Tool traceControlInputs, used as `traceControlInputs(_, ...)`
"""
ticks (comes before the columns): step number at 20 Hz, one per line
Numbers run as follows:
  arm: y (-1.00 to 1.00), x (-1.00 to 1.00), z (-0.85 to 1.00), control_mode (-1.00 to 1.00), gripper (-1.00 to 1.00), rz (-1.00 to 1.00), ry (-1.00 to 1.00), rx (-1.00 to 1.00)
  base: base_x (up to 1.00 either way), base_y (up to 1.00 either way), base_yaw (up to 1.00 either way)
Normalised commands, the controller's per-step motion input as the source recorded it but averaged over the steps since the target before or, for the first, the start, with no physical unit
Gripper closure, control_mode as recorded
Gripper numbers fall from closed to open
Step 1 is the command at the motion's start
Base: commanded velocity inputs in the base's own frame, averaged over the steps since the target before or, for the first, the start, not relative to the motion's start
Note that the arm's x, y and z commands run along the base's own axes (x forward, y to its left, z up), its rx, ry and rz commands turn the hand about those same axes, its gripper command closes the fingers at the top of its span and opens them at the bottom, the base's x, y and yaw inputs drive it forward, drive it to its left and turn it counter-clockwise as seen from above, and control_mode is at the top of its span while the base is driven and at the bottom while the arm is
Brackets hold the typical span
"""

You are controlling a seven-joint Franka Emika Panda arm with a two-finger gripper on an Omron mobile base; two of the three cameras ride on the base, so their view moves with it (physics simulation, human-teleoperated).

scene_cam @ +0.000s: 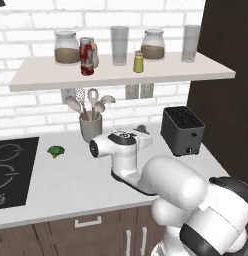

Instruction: Put the shaker and condiment bottle from the counter next to their counterparts in the cabinet.

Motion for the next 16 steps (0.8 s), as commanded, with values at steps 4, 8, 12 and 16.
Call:
traceControlInputs(4,0.00,0.00,0.46,-1.00,1.00,0.40,-0.04,0.00,0.00,0.00,0.00)
traceControlInputs(8,0.00,0.00,0.33,-1.00,1.00,0.41,-0.03,0.00,0.00,0.00,0.00)
traceControlInputs(12,0.01,0.00,0.24,-1.00,1.00,0.39,-0.01,0.00,0.00,0.00,0.00)
traceControlInputs(16,0.03,0.00,0.00,-1.00,1.00,0.05,0.00,0.00,0.00,0.00,0.00)
